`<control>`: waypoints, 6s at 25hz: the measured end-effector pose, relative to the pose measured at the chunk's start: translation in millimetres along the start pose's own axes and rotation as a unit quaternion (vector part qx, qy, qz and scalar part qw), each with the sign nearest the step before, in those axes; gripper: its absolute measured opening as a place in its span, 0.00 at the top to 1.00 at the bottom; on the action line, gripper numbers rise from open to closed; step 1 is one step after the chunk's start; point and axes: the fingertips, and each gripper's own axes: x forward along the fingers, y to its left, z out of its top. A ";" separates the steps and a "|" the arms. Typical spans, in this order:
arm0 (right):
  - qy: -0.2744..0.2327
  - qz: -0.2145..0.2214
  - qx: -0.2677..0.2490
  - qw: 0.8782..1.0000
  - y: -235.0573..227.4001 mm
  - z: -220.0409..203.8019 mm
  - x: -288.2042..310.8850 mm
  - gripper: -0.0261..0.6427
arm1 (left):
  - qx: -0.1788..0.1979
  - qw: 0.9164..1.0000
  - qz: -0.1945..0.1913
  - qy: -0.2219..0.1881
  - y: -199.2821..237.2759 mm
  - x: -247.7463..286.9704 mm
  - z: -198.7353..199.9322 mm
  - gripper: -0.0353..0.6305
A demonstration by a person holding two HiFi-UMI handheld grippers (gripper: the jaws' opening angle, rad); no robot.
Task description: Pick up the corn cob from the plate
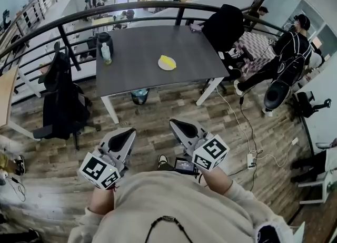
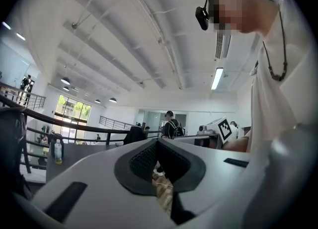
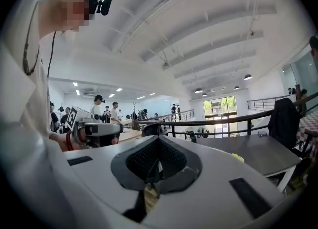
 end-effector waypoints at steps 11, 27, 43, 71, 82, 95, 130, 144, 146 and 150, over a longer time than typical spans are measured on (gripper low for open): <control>0.007 0.009 0.051 0.999 -35.9 -13.5 0.7 0.94 | -0.036 0.999 0.011 0.004 19.2 22.6 -23.9 0.95; 0.007 0.007 0.072 0.997 -157.3 -14.6 12.6 0.94 | -0.016 1.000 -0.005 0.009 19.1 133.3 -17.6 0.95; -0.020 0.110 0.108 0.988 -216.4 4.0 27.0 0.94 | -0.023 0.999 0.016 0.036 31.3 197.3 10.9 0.94; -0.012 -0.112 0.098 0.989 -344.2 25.5 39.2 0.94 | 0.019 0.991 -0.112 0.068 148.6 312.6 -6.4 0.94; 0.008 -0.148 0.083 0.985 -330.3 35.8 117.3 0.94 | -0.014 0.962 -0.260 0.078 187.6 319.5 -11.8 0.94; 0.084 -0.102 0.078 0.988 -309.8 38.5 165.2 0.94 | -0.038 0.962 -0.268 0.033 185.8 282.9 -17.9 0.95; 0.089 0.106 0.026 0.990 -506.0 58.2 257.3 0.94 | -0.001 0.999 -0.012 0.035 308.6 459.6 15.5 0.95; 0.116 0.086 0.087 0.986 -598.8 29.4 259.2 0.94 | -0.069 0.996 0.041 0.049 351.1 517.2 12.7 0.95; 0.130 0.079 0.078 0.985 -602.1 26.0 265.7 0.94 | -0.068 0.996 0.027 0.049 356.3 521.3 16.3 0.95; 0.134 0.065 0.084 0.985 -603.9 23.0 260.3 0.94 | -0.069 0.996 0.010 0.059 363.1 523.9 14.5 0.95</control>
